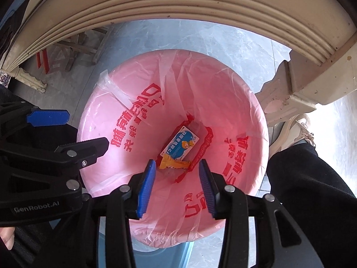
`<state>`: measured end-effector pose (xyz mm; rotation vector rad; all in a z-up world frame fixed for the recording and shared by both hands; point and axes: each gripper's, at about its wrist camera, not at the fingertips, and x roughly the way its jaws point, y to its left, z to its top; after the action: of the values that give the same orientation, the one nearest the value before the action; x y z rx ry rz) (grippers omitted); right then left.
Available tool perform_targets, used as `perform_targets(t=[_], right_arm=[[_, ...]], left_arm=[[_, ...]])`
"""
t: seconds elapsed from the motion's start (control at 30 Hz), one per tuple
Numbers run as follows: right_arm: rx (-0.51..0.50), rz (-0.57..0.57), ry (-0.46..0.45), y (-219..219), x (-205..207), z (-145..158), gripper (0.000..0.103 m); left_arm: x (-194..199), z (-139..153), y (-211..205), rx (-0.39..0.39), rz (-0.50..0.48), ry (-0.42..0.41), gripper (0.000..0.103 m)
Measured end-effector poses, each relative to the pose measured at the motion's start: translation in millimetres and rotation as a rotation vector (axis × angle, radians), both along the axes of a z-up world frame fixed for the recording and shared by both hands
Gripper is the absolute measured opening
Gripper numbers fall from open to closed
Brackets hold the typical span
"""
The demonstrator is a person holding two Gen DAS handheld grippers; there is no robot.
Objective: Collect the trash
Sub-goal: 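Open the left tool over the bin while the right tool releases the snack bar, then move both open tools back over the table toward the remaining items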
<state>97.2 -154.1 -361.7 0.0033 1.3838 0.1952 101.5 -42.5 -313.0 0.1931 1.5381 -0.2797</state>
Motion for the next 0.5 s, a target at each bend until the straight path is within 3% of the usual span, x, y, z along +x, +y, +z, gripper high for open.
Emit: perform_targets(t=[0.33,0.5], right_arm=[[-0.013,0.005,-0.044,5.1,-9.4,19.2,0.040],[0.025,-0.008,-0.119,-2.0,-21.5,61.9,0.040]], left_arm=[[-6.9,15.6,10.8,0.004,0.009,-0.031,0.074],[-18.8,56.6,21.1,0.018,-0.026,-0.118,0.074]])
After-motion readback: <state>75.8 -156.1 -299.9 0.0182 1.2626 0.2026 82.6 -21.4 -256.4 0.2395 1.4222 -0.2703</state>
